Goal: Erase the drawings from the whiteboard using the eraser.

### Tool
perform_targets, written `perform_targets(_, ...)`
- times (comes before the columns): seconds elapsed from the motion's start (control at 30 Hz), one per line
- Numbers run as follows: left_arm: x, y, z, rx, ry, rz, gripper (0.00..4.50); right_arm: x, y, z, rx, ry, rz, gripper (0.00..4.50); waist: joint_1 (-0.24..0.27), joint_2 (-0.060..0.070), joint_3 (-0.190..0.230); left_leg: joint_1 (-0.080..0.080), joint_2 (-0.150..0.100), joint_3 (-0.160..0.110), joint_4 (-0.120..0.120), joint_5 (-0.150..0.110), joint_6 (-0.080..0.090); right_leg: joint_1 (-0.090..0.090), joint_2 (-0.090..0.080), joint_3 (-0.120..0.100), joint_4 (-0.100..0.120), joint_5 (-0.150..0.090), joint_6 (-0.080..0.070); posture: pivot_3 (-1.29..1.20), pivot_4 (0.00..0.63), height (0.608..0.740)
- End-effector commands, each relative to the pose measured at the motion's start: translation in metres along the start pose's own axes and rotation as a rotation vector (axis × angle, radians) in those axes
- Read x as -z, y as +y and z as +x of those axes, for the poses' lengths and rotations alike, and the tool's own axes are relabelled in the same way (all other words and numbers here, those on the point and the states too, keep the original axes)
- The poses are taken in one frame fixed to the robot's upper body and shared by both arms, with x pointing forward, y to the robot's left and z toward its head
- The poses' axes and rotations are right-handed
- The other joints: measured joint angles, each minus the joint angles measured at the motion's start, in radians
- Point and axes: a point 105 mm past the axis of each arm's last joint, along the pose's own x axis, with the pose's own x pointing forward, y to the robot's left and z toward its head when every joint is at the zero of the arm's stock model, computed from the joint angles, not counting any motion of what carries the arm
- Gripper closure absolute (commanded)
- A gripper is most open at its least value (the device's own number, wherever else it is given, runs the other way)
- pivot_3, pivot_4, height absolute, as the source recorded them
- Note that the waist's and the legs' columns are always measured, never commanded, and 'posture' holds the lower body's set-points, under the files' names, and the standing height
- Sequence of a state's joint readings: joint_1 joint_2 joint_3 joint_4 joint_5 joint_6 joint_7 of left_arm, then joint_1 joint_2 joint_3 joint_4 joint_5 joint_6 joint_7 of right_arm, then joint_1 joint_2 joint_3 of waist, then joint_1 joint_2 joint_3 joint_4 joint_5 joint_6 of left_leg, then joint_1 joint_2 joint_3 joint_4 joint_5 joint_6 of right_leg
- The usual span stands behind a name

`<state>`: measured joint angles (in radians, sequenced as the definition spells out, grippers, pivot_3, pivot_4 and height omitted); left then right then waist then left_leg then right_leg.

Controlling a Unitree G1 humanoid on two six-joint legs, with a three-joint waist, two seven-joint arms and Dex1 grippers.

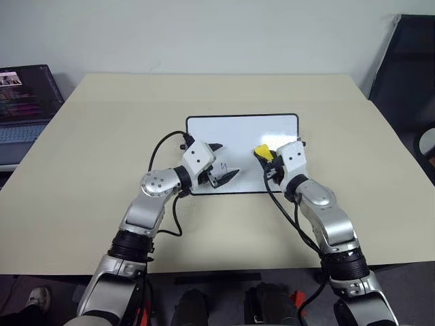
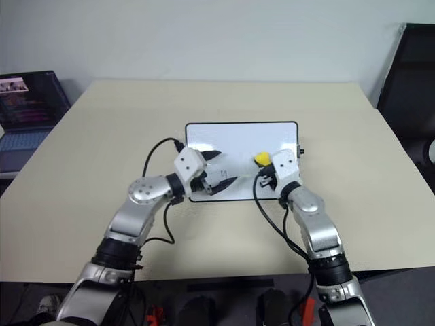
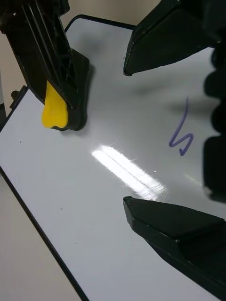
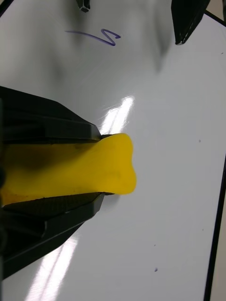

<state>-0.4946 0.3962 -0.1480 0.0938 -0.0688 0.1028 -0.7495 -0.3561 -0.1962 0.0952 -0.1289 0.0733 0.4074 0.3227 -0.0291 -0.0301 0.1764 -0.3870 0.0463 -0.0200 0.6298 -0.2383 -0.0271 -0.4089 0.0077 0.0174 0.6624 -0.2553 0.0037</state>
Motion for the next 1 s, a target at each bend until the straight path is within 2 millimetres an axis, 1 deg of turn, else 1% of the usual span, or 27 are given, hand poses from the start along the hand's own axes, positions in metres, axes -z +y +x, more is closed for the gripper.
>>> perform_targets(0.03,-0.017,0.003,-0.008,-0.031,-0.051,0.028,0.0,-0.024,-0.002,-0.014,-0.022,-0.113,-0.02,3.43,0.0,0.0,0.0,-0.003,0.0,0.0,0.0,0.0,0.0,-0.002,0.0,0.0,0.0,0.0,0.0,0.0,0.15,0.74)
perform_targets(0.1,-0.017,0.001,-0.014,-0.052,-0.05,0.015,0.0,-0.025,0.001,-0.022,-0.047,-0.133,-0.065,3.43,0.0,0.0,0.0,-0.006,0.0,0.0,0.0,0.0,0.0,-0.005,0.0,0.0,0.0,0.0,0.0,0.0,0.15,0.74)
perform_targets(0.2,-0.015,-0.003,-0.021,-0.092,-0.036,-0.008,0.0,-0.026,0.004,-0.03,-0.062,-0.158,-0.106,3.43,-0.001,0.0,0.0,-0.006,0.0,0.0,0.0,0.0,0.0,-0.006,0.0,0.0,0.0,0.0,0.0,0.0,0.15,0.74)
perform_targets(0.3,-0.004,-0.004,-0.03,-0.164,0.014,-0.019,0.0,-0.025,0.012,-0.031,-0.078,-0.171,-0.132,3.43,-0.003,0.0,0.0,-0.005,0.0,-0.001,0.0,0.0,0.0,-0.006,0.0,0.0,0.002,0.0,0.0,0.0,0.15,0.74)
perform_targets(0.37,0.005,-0.01,-0.036,-0.196,0.045,-0.047,0.0,-0.027,0.019,-0.028,-0.088,-0.188,-0.138,3.43,-0.003,0.0,0.0,-0.004,0.0,-0.001,0.0,0.0,0.0,-0.005,0.0,0.0,0.002,0.0,0.0,0.0,0.15,0.74)
perform_targets(0.5,0.018,-0.028,-0.045,-0.199,0.078,-0.096,0.0,-0.032,0.031,-0.016,-0.101,-0.217,-0.141,3.43,-0.003,0.0,0.0,-0.003,0.001,0.0,0.0,0.0,0.0,-0.004,0.0,0.0,0.002,0.0,0.0,0.0,0.15,0.74)
perform_targets(0.63,0.023,-0.027,-0.051,-0.231,0.093,-0.115,0.0,-0.04,0.041,-0.003,-0.134,-0.247,-0.155,3.43,0.003,0.0,0.0,-0.003,0.0,-0.001,0.001,0.0,0.0,-0.004,0.0,0.0,0.002,0.0,0.0,0.0,0.15,0.74)
perform_targets(0.7,0.027,-0.028,-0.056,-0.246,0.109,-0.124,0.0,-0.045,0.048,0.009,-0.145,-0.258,-0.125,3.43,0.002,0.0,0.0,-0.003,0.0,0.0,0.001,0.0,0.0,-0.004,0.0,0.0,0.002,0.0,0.0,0.0,0.15,0.74)
perform_targets(0.77,0.03,-0.029,-0.059,-0.258,0.121,-0.128,0.0,-0.052,0.059,0.021,-0.167,-0.265,-0.097,3.43,0.0,0.001,0.0,-0.003,0.0,0.0,0.0,0.0,0.0,-0.004,0.0,0.0,0.002,0.0,0.0,0.0,0.15,0.74)
perform_targets(0.83,0.031,-0.028,-0.06,-0.265,0.126,-0.127,0.0,-0.056,0.072,0.031,-0.202,-0.273,-0.11,3.43,-0.002,0.001,0.0,-0.003,0.001,0.0,0.0,0.0,0.0,-0.004,0.0,0.0,0.002,0.0,-0.001,0.0,0.15,0.74)
perform_targets(0.87,0.031,-0.027,-0.061,-0.269,0.127,-0.124,0.0,-0.055,0.077,0.035,-0.216,-0.268,-0.129,3.43,-0.001,0.001,0.0,-0.003,0.001,0.0,0.0,0.0,0.0,-0.004,0.0,0.0,0.002,0.0,-0.001,0.0,0.15,0.74)
perform_targets(0.93,0.032,-0.024,-0.063,-0.283,0.135,-0.117,0.0,-0.045,0.082,0.044,-0.215,-0.204,-0.166,3.43,-0.001,0.001,0.0,-0.003,0.001,-0.001,0.0,0.0,0.0,-0.004,0.0,0.0,0.002,0.0,-0.001,0.0,0.15,0.74)
perform_targets(1.0,0.034,-0.022,-0.065,-0.29,0.142,-0.113,0.0,-0.037,0.085,0.049,-0.221,-0.163,-0.198,3.43,0.001,0.001,0.0,-0.003,0.001,-0.001,0.0,0.0,0.0,-0.004,0.0,0.0,0.002,0.0,-0.001,0.0,0.15,0.74)
